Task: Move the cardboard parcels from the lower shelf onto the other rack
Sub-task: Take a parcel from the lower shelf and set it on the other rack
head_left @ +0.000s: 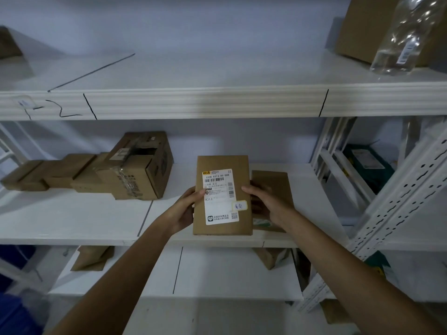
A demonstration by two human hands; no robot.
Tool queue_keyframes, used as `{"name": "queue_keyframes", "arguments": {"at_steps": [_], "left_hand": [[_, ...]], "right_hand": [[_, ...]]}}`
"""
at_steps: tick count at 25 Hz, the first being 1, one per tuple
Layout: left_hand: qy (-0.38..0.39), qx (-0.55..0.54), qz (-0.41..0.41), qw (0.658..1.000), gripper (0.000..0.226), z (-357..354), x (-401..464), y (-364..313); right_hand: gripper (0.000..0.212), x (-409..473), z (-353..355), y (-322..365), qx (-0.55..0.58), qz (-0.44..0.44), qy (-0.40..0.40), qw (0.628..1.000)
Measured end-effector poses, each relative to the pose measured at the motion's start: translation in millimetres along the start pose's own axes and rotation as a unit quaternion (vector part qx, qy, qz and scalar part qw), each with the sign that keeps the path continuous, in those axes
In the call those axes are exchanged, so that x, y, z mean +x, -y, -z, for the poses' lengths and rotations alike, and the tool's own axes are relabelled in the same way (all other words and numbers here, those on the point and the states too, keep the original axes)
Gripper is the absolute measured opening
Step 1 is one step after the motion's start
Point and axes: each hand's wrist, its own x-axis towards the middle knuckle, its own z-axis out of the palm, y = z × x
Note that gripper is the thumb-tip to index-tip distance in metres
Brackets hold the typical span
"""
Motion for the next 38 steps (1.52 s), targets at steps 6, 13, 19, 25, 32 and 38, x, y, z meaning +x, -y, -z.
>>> {"name": "queue_keyframes", "arguments": {"at_steps": [6,13,19,25,32,38], "left_hand": [[0.005,-0.007,-0.021,1.0,0.077,28,-45,-5],[0.012,0.032,-0.047,0.998,0.078,128,-166,-21],[-0.015,0.057,-0.117,0.991,0.079,203,-277,-73],[-0.01,0.093,-0.239,0.967,0.087,223,-325,-193],[0.053,0.155,-0.343,0.925,0.1,198,-295,-361],[0.087,0.187,-0.339,0.918,0.107,189,-240,-416]], "right_hand": [[0.06,-15,-41,-6,0.005,0.02,-0.008,1.0],[0.053,-57,-182,-34,0.022,0.039,0.005,0.999],[0.065,-103,-317,-14,0.017,0.099,0.029,0.994],[0.059,-112,-390,97,-0.015,0.225,0.054,0.973],[0.055,-87,-396,242,-0.048,0.369,0.046,0.927],[0.054,-35,-376,293,-0.044,0.38,0.042,0.923]]}}
